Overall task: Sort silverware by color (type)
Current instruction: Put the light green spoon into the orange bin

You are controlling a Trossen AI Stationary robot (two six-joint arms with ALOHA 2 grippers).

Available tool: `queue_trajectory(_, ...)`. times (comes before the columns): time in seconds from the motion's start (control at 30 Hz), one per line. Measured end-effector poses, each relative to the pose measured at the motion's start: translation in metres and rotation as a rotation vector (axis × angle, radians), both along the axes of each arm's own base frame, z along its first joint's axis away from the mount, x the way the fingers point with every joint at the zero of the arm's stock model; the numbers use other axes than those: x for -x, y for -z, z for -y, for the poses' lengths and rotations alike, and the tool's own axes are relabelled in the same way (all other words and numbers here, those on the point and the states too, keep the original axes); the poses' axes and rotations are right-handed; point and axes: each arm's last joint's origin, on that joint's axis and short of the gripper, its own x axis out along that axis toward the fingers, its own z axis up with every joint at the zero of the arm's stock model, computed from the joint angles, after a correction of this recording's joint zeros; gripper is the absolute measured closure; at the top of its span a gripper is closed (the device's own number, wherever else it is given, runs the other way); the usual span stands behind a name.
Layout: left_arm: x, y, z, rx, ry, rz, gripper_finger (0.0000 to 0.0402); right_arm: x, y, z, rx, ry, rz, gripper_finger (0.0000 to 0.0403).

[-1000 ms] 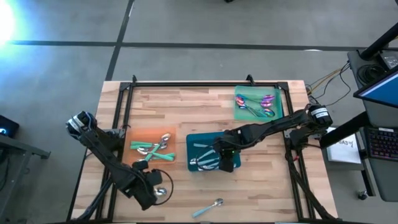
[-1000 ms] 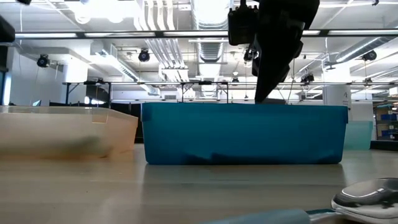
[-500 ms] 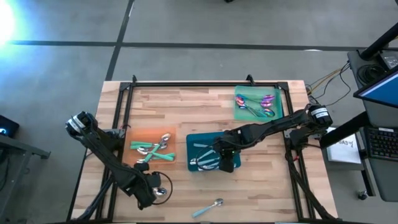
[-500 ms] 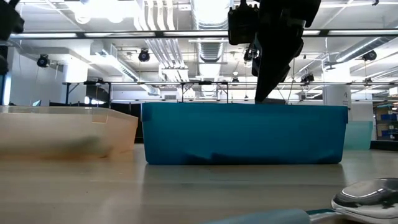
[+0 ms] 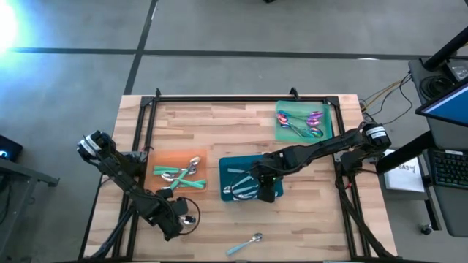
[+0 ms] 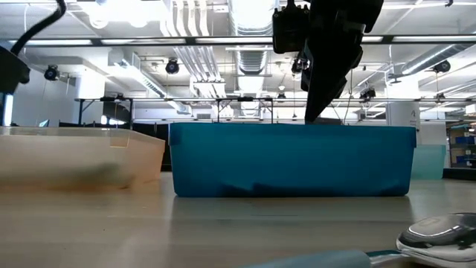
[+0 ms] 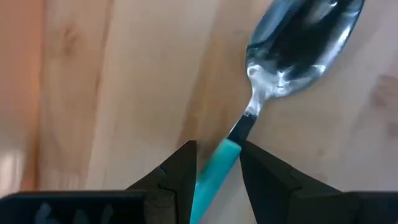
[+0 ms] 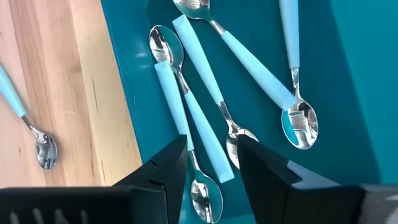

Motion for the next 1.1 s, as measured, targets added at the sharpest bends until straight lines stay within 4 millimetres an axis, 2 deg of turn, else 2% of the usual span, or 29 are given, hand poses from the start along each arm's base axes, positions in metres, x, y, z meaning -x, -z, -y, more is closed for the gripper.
queue_trajectory(0.23, 0.004, 0.007, -0.005, -0.001, -0.042, -0.001, 0.0302, 0.0, 0.0, 0.0, 0.0, 0.0, 0.0, 0.0271)
queue_trajectory(0.43, 0.001, 0.004, -0.002, 0.007, -0.055, 0.005, 0.0379, 0.0, 0.0, 0.0, 0.001, 0.0, -0.002, 0.0271)
queue_trajectory(0.53, -0.003, 0.0, 0.002, 0.026, -0.071, 0.025, 0.038, 0.0, 0.0, 0.0, 0.001, 0.0, -0.002, 0.0271)
queue_trajectory(0.7, -0.02, -0.024, 0.015, 0.05, -0.015, 0.146, 0.038, 0.0, 0.0, 0.0, 0.001, 0.001, -0.002, 0.0271)
queue_trajectory(0.8, -0.032, -0.043, 0.017, -0.015, 0.017, 0.243, 0.038, 0.0, 0.0, 0.0, 0.002, -0.003, -0.001, 0.0271)
queue_trajectory(1.1, -0.051, -0.087, -0.017, -0.444, -0.008, 0.297, 0.038, 0.0, 0.0, 0.001, 0.002, 0.0, 0.0, 0.0271)
